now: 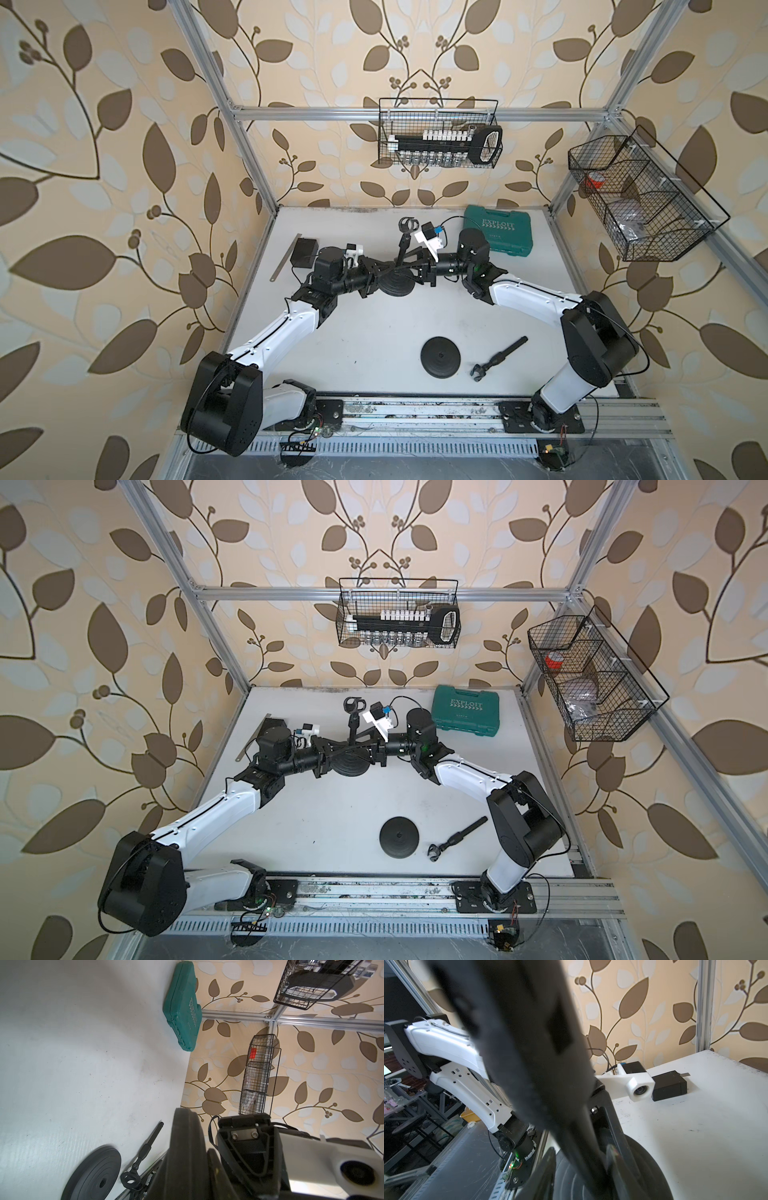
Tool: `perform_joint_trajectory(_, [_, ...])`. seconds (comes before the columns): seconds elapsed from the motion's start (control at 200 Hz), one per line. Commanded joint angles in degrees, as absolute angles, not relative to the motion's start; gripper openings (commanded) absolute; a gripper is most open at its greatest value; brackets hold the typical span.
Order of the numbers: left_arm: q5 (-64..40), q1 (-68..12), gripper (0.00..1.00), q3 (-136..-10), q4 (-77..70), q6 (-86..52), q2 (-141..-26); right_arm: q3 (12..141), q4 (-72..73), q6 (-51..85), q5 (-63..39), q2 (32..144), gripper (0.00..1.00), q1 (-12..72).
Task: Assemble a microphone stand
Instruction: Screw the microphone stand pole into the microphone stand base.
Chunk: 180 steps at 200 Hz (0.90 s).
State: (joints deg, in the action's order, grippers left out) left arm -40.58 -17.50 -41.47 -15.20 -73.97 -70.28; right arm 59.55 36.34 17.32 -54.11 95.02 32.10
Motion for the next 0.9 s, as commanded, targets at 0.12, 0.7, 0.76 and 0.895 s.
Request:
perform_joint_trajectory(0.12, [-42.3,-16.8,0.00,-46.0,-23.7,-74.3,-70.3,60.3,39.5,17.2,-50.5,94.3,0.13,32.6])
perform_joint_trajectory(0.7, [-38.8,-16.8,0.00,-50.4,-31.0,-79.2,-73.5,51.6,34.7,8.8,14.2,86.3,0.00,54.0])
perform_joint_trajectory(0.76, [-38.7,-16.8,0.00,-50.6,-31.9,-80.5,-73.7,51.5,35.4,8.3,16.9,86.8,0.00,55.3])
perform_joint_trajectory(0.895, [-37.2,-16.7,0.00,-50.8,-31.5,-81.3,-73.0,51.7,36.4,6.8,19.7,87.2,0.00,56.9])
